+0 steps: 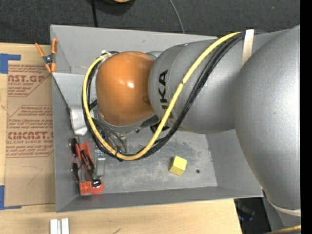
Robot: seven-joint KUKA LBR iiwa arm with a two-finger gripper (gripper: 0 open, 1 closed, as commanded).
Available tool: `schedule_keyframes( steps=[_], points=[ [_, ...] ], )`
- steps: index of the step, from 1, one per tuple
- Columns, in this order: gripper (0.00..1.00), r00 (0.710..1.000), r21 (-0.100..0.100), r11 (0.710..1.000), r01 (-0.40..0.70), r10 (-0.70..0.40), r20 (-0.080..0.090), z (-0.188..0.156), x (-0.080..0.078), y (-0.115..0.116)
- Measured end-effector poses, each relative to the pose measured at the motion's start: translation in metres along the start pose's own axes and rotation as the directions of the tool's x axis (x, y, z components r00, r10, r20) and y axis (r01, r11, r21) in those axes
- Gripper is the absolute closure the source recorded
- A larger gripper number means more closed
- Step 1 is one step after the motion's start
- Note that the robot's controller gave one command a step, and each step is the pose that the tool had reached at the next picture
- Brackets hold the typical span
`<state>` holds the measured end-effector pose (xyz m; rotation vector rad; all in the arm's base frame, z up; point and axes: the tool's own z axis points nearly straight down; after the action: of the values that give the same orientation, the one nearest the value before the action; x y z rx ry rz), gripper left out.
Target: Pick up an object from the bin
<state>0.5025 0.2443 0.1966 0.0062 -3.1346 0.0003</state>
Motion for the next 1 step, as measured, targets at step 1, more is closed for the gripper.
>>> schedule_keyframes(
  steps=[1],
  points=[
    [0.00, 1.000, -0.002, 1.000, -0.003, 0.003, 0.007, -0.0046, -0.0023, -0.0015]
  ],
)
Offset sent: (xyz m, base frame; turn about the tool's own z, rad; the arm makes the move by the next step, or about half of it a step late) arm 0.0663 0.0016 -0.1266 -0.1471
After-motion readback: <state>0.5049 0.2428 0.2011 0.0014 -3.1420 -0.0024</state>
